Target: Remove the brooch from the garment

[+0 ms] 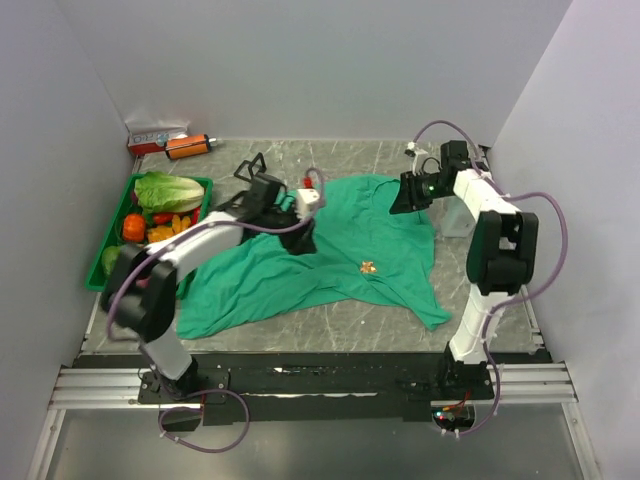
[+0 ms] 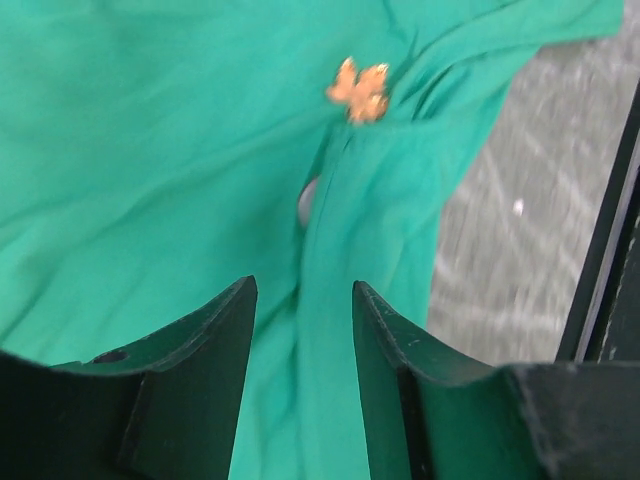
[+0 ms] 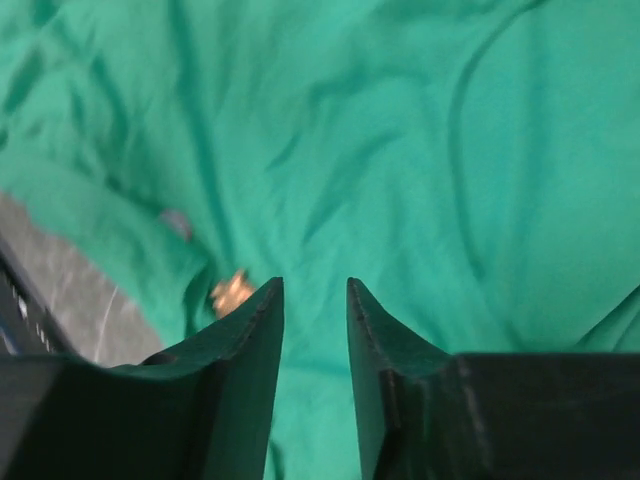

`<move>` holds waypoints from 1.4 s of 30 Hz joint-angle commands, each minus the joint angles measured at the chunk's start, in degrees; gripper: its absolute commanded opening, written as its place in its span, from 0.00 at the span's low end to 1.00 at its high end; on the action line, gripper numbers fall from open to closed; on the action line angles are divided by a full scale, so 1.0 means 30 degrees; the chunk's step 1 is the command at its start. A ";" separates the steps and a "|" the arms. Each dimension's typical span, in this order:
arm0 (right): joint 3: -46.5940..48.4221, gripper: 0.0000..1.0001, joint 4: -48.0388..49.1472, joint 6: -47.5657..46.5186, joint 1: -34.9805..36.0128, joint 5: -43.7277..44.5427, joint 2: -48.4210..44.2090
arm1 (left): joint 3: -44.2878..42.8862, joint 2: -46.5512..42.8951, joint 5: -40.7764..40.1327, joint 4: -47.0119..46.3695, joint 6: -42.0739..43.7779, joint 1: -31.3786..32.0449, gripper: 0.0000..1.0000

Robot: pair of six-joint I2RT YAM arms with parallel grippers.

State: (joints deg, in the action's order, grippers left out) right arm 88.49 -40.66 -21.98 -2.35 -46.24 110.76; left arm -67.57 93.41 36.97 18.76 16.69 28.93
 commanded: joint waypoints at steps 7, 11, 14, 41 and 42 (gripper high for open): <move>0.4780 0.38 -0.0566 0.3137 0.1368 0.2286 0.4270 | -0.2903 0.5688 0.0098 -0.4292 -0.3863 0.2543 0.49; 0.5686 0.37 -0.1180 0.2611 0.1720 0.2288 0.5264 | -0.3607 0.7063 0.0682 -0.4497 -0.4156 0.2925 0.48; 0.5573 0.37 -0.0890 0.2900 0.1838 0.2171 0.5384 | -0.4194 0.7768 0.1357 -0.4263 -0.4010 0.3334 0.47; 0.7299 0.37 -0.0771 0.4395 0.2600 0.0940 0.7171 | 0.1661 0.3087 0.2819 -0.2331 -0.1431 0.7553 0.01; 0.7330 0.38 -0.0713 0.4483 0.2629 0.0911 0.7201 | 0.2186 0.3142 0.3258 -0.2097 -0.1490 0.7729 0.01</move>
State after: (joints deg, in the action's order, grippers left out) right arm 107.07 -42.96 -10.00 5.26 -42.02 131.52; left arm -65.12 108.42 41.39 11.77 10.50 49.47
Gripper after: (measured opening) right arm 0.375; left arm 0.016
